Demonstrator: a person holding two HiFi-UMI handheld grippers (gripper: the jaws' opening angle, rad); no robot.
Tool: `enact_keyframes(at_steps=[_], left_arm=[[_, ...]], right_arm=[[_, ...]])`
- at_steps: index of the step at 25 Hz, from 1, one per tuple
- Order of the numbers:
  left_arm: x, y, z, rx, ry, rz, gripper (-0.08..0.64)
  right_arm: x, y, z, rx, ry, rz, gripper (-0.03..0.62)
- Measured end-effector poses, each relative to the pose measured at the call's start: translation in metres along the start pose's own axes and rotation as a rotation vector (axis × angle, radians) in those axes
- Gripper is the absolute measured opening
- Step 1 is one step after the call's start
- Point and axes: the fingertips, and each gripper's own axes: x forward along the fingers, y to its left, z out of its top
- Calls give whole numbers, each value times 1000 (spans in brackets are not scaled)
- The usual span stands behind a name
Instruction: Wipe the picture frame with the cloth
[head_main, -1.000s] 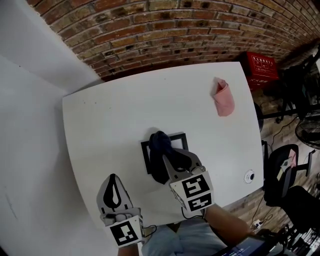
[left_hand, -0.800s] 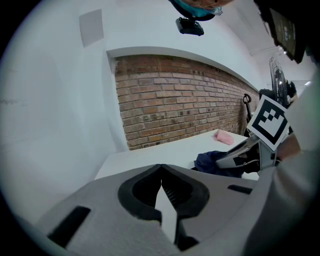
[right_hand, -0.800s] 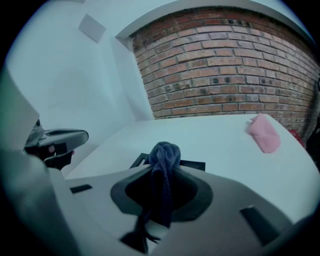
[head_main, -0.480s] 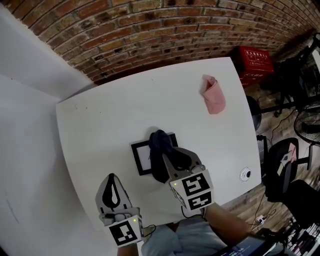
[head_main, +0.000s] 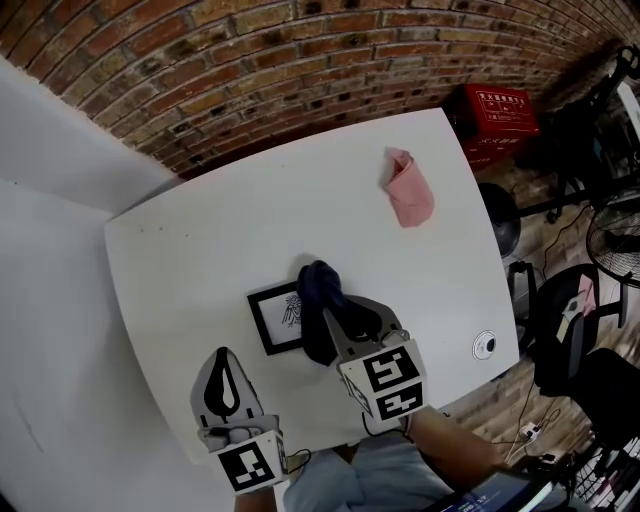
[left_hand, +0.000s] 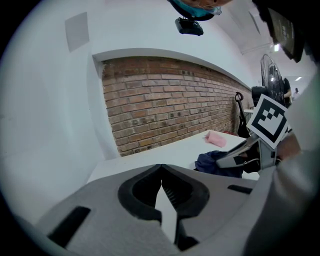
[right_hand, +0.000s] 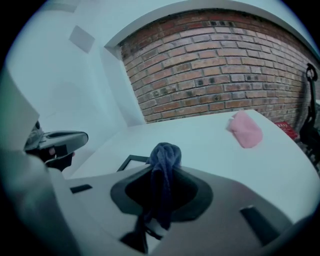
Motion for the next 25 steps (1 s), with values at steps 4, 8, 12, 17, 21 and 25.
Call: enact_keyframes(at_steps=[4, 8, 12, 17, 21, 25], left_arm=[[0, -10, 5, 12, -7, -11, 9], [1, -19, 14, 25, -29, -21, 9], [-2, -31, 34, 36, -63, -26, 9], [-15, -44, 80, 27, -141, -26, 9], [-33, -47, 127, 30, -244, -18, 9], [-54, -48, 175, 24, -333, -14, 9]], right_arm=[[-7, -9, -2, 22, -7, -6, 77], [-17, -23, 0, 29, -23, -29, 77], [-37, -36, 13, 26, -62, -48, 77], [-76, -45, 54, 5, -171, -74, 77], [-120, -38, 96, -38, -285, -84, 77], [-161, -22, 136, -89, -404, -80, 77]])
